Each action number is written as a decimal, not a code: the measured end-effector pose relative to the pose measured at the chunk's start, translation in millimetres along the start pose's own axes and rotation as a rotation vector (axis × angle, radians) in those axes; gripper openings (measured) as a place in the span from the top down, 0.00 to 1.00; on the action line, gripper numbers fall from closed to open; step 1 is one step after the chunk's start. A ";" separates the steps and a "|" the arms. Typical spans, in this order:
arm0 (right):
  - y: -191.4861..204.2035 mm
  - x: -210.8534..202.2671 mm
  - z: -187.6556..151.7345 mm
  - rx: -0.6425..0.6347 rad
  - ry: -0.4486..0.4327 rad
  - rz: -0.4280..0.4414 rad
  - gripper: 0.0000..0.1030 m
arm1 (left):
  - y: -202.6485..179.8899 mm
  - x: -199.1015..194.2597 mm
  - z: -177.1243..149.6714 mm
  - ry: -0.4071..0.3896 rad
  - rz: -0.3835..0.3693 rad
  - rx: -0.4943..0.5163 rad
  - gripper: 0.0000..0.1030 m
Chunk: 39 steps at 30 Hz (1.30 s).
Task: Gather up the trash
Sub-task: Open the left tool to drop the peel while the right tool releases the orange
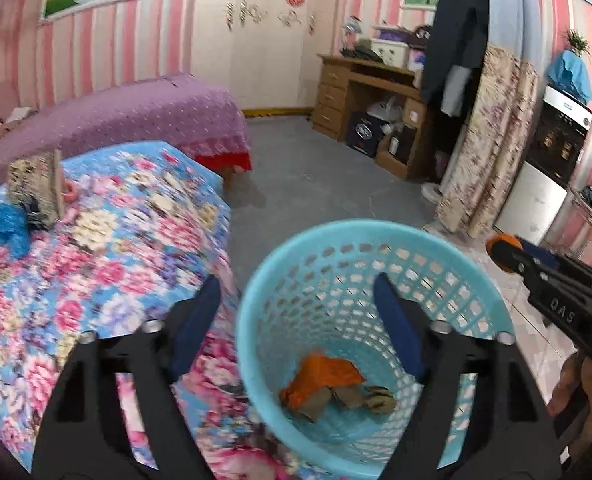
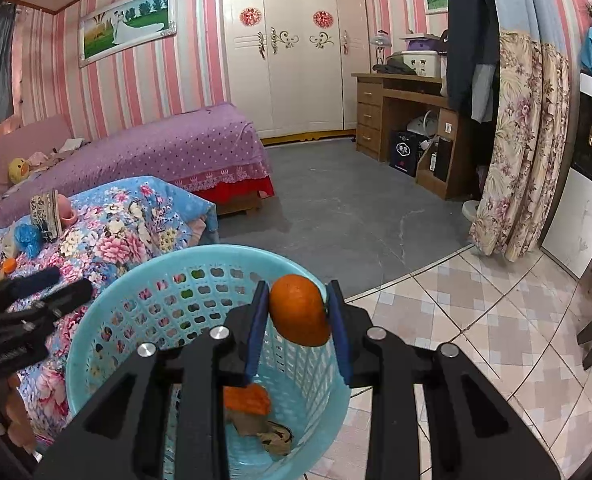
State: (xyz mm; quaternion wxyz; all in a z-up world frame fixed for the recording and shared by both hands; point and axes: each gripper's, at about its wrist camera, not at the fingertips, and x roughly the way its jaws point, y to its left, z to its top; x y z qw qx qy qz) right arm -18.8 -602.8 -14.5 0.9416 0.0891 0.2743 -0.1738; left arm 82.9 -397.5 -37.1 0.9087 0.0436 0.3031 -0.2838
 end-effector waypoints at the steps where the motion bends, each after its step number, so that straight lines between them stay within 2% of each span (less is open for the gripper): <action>1: 0.6 0.1 -0.5 0.003 -0.001 0.001 0.71 | 3.6 -2.2 1.7 -0.005 0.001 -0.003 0.19; 9: 7.2 2.9 -0.3 -0.005 -0.004 0.004 0.71 | 39.0 -21.4 5.5 -0.048 0.087 -0.017 0.09; 16: 23.7 4.7 3.5 -0.010 -0.019 -0.005 0.69 | 69.5 -32.2 4.5 -0.052 0.134 -0.054 0.07; 17: 27.0 4.9 4.0 -0.017 -0.022 -0.015 0.64 | 73.5 -34.8 3.9 -0.054 0.137 -0.060 0.06; 18: 29.6 4.7 4.8 -0.022 -0.025 -0.026 0.52 | 76.9 -37.1 3.1 -0.056 0.140 -0.064 0.06; 20: 36.3 4.0 6.7 -0.024 -0.031 -0.029 0.34 | 86.3 -43.9 2.3 -0.064 0.150 -0.067 0.05; 22: 42.5 2.9 8.6 -0.025 -0.037 -0.028 0.33 | 95.4 -51.0 2.3 -0.069 0.164 -0.064 0.05; 26: 61.4 1.4 13.3 -0.035 -0.048 -0.054 0.12 | 113.7 -64.6 2.6 -0.082 0.189 -0.069 0.05; 30: 85.6 0.3 18.9 -0.049 -0.058 -0.066 0.06 | 135.4 -76.6 5.6 -0.085 0.212 -0.079 0.05; 39: 155.6 1.2 29.7 -0.025 -0.080 0.016 0.04 | 201.6 -113.0 4.3 -0.112 0.290 -0.131 0.05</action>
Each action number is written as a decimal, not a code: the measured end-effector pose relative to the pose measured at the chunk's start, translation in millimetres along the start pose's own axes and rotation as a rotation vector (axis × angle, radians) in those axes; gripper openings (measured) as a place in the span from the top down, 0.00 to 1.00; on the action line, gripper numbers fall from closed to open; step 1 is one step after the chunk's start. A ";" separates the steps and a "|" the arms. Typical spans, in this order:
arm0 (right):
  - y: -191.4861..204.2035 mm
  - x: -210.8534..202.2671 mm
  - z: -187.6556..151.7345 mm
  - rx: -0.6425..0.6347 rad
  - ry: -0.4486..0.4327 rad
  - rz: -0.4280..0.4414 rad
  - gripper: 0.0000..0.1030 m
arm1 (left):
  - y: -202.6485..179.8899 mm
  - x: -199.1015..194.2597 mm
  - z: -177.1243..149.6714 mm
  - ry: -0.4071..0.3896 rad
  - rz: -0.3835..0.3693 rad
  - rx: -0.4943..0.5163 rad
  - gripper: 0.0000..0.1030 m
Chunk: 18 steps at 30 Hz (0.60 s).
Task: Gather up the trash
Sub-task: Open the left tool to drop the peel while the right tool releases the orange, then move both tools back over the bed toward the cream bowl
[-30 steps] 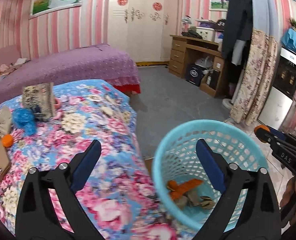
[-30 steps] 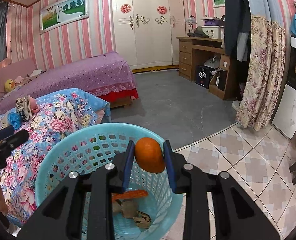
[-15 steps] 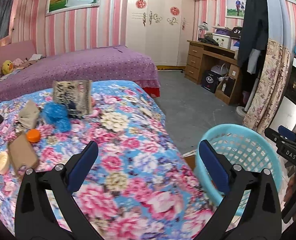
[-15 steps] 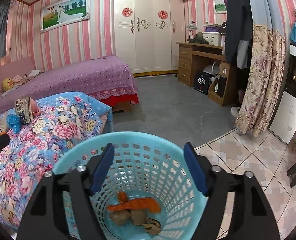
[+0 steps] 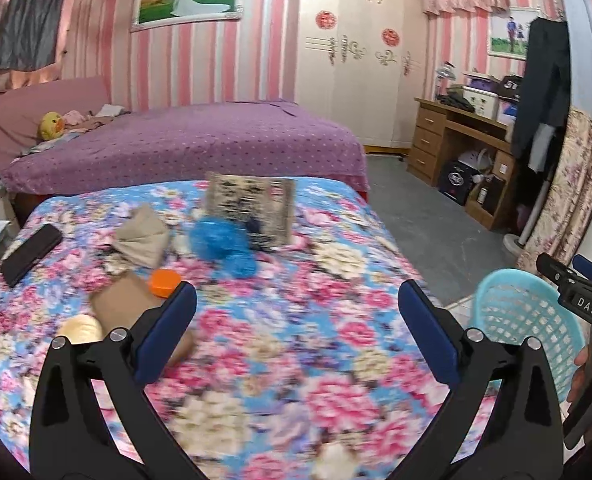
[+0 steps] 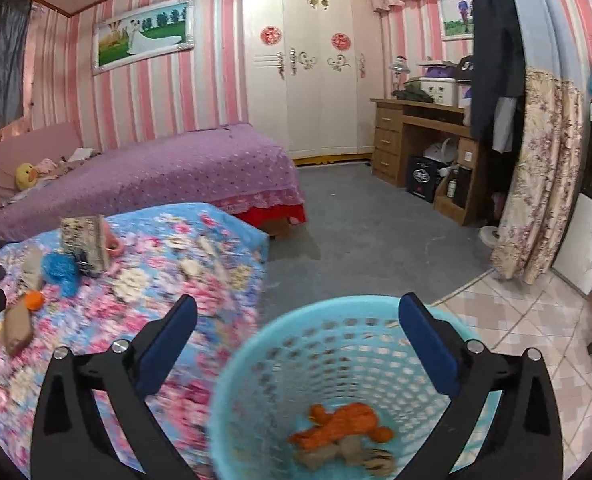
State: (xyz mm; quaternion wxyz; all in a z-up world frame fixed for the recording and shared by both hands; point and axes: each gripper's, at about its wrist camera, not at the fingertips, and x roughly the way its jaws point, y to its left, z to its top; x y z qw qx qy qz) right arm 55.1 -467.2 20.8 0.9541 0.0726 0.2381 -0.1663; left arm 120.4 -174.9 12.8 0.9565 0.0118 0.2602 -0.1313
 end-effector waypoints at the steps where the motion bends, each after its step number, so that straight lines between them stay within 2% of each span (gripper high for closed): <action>1: 11.3 2.0 0.1 -0.001 0.002 0.014 0.05 | 11.1 -2.1 -0.1 -0.006 0.023 0.000 0.05; 6: 51.0 7.9 -2.9 -0.034 0.010 0.054 0.04 | 48.0 -2.9 -5.8 -0.005 0.089 0.005 0.05; 10: 87.0 14.9 -7.8 -0.064 0.020 0.095 0.04 | 86.5 1.8 -14.0 0.015 0.118 -0.048 0.05; 18: 133.7 23.1 -19.6 -0.142 0.029 0.109 0.04 | 147.3 4.5 -29.0 0.049 0.190 -0.080 0.05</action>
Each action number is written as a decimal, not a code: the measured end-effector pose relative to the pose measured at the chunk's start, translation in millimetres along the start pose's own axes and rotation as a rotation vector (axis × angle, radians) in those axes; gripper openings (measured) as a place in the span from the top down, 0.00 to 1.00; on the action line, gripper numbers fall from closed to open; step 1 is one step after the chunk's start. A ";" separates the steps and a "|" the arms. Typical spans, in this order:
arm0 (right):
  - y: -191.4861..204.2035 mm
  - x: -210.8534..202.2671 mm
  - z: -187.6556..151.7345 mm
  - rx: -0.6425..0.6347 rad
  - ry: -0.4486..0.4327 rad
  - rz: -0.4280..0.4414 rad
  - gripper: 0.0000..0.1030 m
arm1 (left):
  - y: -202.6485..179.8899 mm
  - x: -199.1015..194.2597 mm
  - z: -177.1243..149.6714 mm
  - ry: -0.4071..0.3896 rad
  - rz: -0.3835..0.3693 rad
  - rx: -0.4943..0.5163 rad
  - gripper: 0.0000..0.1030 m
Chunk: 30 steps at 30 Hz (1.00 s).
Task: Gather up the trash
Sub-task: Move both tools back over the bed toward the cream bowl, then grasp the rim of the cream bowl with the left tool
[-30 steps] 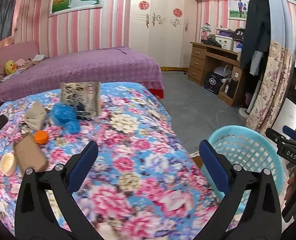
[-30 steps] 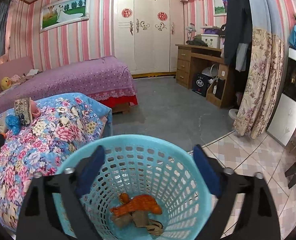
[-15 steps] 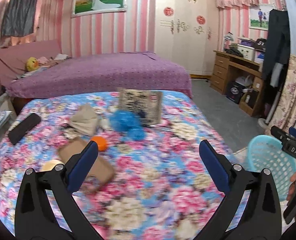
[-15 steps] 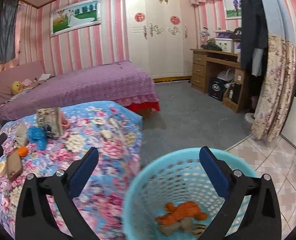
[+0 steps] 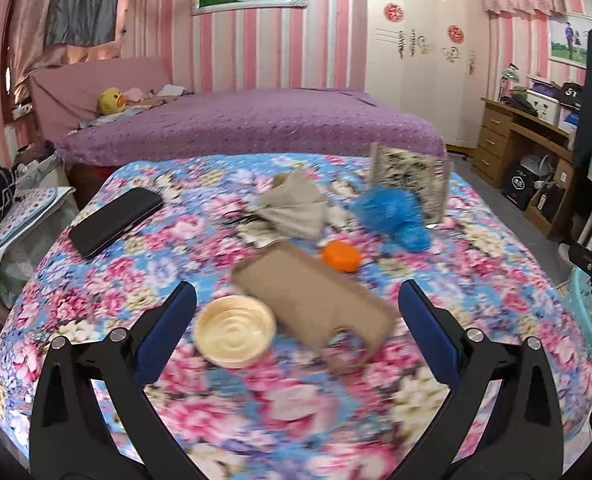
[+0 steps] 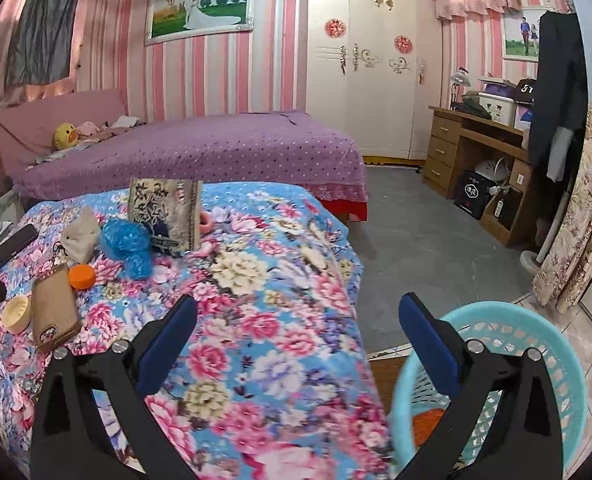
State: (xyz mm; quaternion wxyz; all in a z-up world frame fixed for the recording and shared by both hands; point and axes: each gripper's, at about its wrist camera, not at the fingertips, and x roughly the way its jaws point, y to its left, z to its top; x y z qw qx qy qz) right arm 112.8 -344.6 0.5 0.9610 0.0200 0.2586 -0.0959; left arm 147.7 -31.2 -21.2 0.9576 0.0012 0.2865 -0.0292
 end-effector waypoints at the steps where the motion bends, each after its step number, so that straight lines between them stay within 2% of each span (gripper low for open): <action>1: 2.7 2.1 -0.7 0.000 0.006 0.005 0.04 | 7.5 2.2 -1.8 0.009 0.004 -0.006 0.05; 9: 17.4 14.5 -2.2 0.005 0.024 -0.004 0.04 | 54.4 28.5 -15.9 0.108 0.013 -0.056 0.05; 12: 20.3 19.3 -3.6 0.002 0.035 -0.012 0.04 | 58.7 40.5 -20.9 0.146 0.018 -0.042 0.05; 15: 22.2 25.4 -5.5 -0.006 0.058 -0.018 0.04 | 61.0 51.9 -23.7 0.206 -0.039 -0.054 0.05; 17: 24.7 29.0 -7.4 -0.018 0.072 -0.015 0.04 | 58.8 59.6 -25.7 0.246 -0.043 -0.046 0.05; 21: 29.6 31.6 -10.0 -0.045 0.081 -0.024 0.04 | 58.2 63.0 -26.8 0.255 -0.058 -0.048 0.06; 22: 30.6 32.0 -10.4 -0.046 0.082 -0.024 0.04 | 57.7 62.9 -26.2 0.253 -0.063 -0.050 0.08; 28: 42.6 34.2 -12.6 -0.067 0.097 0.001 0.04 | 58.2 66.5 -25.4 0.269 -0.101 -0.050 0.31; 29: 45.1 34.2 -12.9 -0.070 0.099 0.007 0.04 | 57.4 66.1 -25.1 0.268 -0.109 -0.043 0.39; 30: 47.4 34.0 -13.0 -0.071 0.100 0.014 0.04 | 56.9 65.5 -25.0 0.267 -0.114 -0.035 0.41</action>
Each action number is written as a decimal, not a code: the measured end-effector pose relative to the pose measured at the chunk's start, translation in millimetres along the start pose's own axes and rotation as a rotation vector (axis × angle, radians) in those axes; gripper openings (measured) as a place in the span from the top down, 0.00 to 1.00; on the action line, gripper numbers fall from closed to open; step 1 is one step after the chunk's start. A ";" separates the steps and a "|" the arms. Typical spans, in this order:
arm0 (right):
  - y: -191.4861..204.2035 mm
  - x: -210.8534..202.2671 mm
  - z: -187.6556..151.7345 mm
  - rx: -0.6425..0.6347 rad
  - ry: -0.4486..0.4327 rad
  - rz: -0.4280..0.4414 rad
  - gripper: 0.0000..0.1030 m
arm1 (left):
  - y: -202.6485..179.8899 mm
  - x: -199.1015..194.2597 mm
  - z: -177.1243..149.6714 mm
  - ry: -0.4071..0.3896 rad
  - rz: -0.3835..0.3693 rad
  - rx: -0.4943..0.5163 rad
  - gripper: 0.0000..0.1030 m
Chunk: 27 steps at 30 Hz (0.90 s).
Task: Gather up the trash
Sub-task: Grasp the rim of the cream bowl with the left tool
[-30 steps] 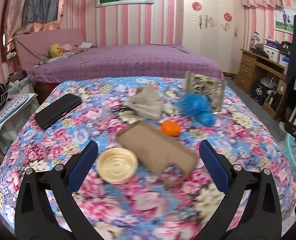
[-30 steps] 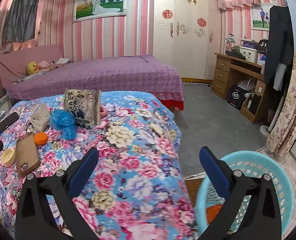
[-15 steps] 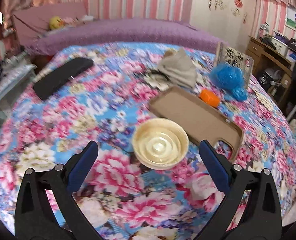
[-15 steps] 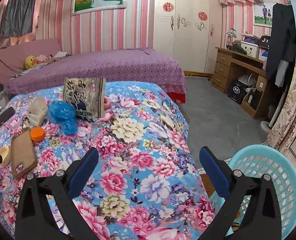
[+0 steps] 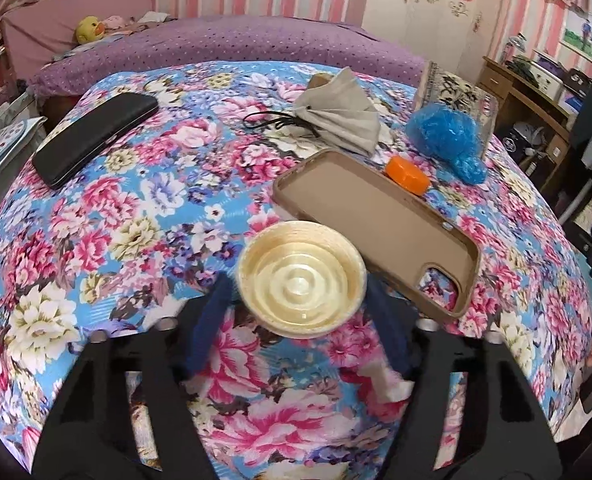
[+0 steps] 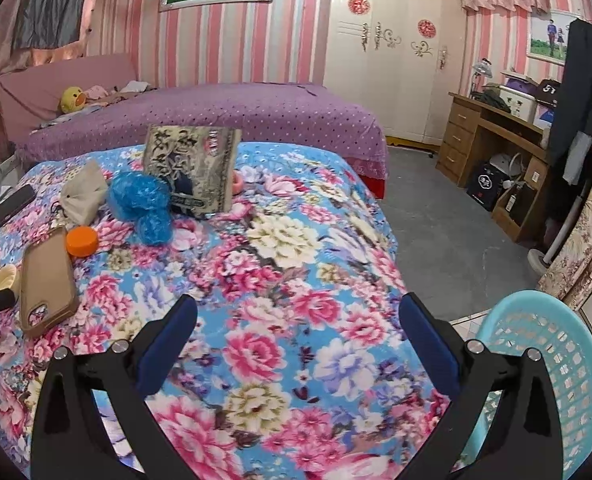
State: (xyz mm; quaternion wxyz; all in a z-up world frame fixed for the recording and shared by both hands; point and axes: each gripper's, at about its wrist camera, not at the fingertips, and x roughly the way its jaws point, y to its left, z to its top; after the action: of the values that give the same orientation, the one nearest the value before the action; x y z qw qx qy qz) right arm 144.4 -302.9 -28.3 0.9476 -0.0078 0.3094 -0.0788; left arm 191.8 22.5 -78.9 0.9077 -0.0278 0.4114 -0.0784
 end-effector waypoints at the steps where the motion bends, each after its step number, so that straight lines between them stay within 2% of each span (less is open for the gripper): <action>1: 3.5 0.1 -0.1 0.000 0.003 0.017 0.04 | -0.2 -0.4 0.0 0.000 0.001 0.007 0.41; 6: 20.2 1.9 0.3 -0.008 0.021 0.072 0.04 | 8.2 -7.0 4.0 -0.026 0.010 -0.004 0.41; 12: 54.2 2.8 9.1 -0.068 0.001 0.091 0.04 | 34.3 -13.9 19.4 -0.090 0.098 -0.066 0.41; 19: 112.9 12.9 29.3 -0.138 -0.012 0.164 0.05 | 51.7 -13.3 29.6 -0.125 0.173 -0.083 0.41; 23: 145.7 29.9 37.3 -0.166 0.015 0.215 0.05 | 60.3 -10.6 32.7 -0.124 0.179 -0.096 0.41; 25: 157.5 40.0 39.0 -0.188 0.035 0.224 0.10 | 66.4 -8.5 34.1 -0.121 0.184 -0.111 0.41; 27: 167.8 51.3 40.5 -0.205 0.073 0.238 0.23 | 73.4 -6.1 35.8 -0.118 0.185 -0.130 0.41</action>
State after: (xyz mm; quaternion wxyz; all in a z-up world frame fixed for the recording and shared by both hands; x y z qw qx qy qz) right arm 233.3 -146.5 -36.2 0.9326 -0.0649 0.3489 0.0660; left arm 223.5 95.4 -59.1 0.9298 -0.0533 0.3624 0.0344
